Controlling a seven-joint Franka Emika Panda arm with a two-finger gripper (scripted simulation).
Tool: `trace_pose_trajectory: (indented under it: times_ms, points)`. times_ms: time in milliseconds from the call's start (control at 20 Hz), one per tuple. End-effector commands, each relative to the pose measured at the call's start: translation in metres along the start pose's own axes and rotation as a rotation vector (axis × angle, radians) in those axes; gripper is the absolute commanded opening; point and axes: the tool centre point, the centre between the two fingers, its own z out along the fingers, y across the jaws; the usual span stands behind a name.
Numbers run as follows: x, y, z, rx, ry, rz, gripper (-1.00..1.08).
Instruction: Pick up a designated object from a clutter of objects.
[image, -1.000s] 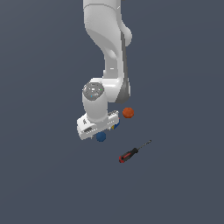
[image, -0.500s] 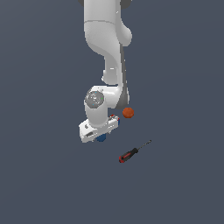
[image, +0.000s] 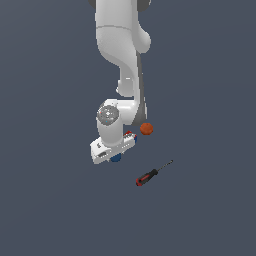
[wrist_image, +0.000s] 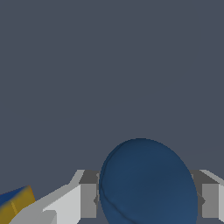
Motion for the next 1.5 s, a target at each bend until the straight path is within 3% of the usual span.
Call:
trace_pose_trajectory:
  times_ms: [0,700,1450]
  points:
    - [0.000,-0.001,0.001,0.001,0.000,-0.001,-1.00]
    - [-0.011,-0.004,-0.023,0.000,0.000,0.000,-1.00]
    - [-0.055,-0.021,-0.124,0.000,0.000,-0.001,-1.00]
